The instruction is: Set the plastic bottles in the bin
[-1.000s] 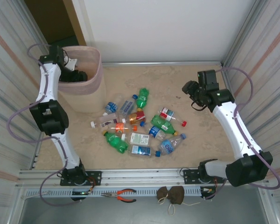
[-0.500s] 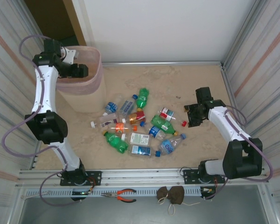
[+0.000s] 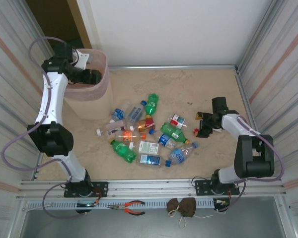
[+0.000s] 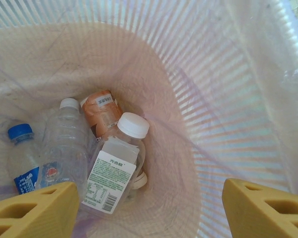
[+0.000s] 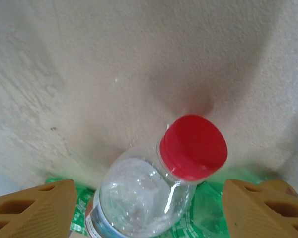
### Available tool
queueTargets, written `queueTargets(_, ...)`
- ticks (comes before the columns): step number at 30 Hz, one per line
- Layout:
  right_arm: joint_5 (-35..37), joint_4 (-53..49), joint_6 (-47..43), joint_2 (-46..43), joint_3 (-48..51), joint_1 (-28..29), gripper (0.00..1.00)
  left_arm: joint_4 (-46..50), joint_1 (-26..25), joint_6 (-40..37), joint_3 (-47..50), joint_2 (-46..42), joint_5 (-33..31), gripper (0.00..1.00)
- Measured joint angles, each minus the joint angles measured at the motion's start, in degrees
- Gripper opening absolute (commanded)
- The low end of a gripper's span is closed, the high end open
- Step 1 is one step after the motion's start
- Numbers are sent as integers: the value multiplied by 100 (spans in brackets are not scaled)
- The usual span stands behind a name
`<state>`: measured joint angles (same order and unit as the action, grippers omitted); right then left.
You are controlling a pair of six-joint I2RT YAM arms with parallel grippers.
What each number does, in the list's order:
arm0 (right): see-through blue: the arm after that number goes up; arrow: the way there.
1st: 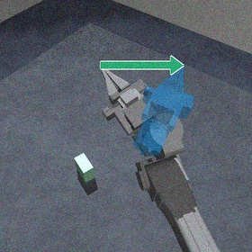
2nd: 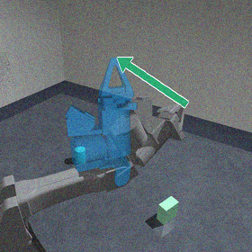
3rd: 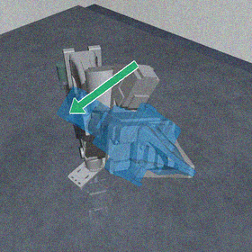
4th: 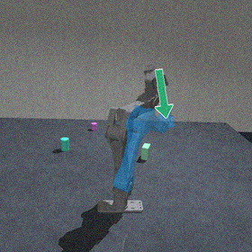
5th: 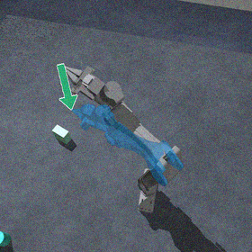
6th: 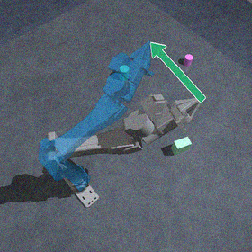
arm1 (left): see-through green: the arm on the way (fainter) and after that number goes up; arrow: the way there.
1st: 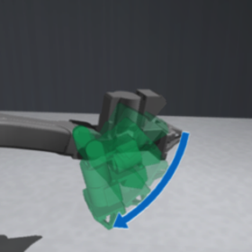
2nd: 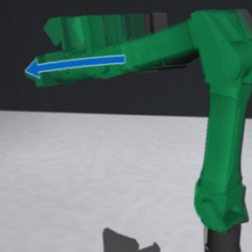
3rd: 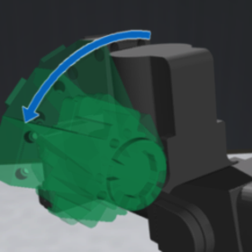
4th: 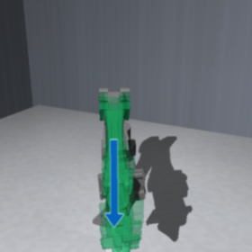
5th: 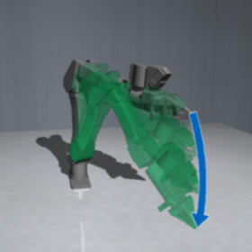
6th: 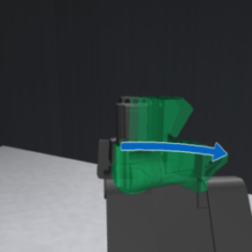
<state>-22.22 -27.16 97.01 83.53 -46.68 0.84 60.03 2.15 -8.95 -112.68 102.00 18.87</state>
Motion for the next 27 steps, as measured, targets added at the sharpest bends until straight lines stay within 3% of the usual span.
queueTargets(12,-485,682,160,743,201,-61,62,-81,-72,4,76,-271,-2,76)
queueTargets(27,-761,1005,310,675,566,-380,49,-144,-151,22,85,-382,0,76)
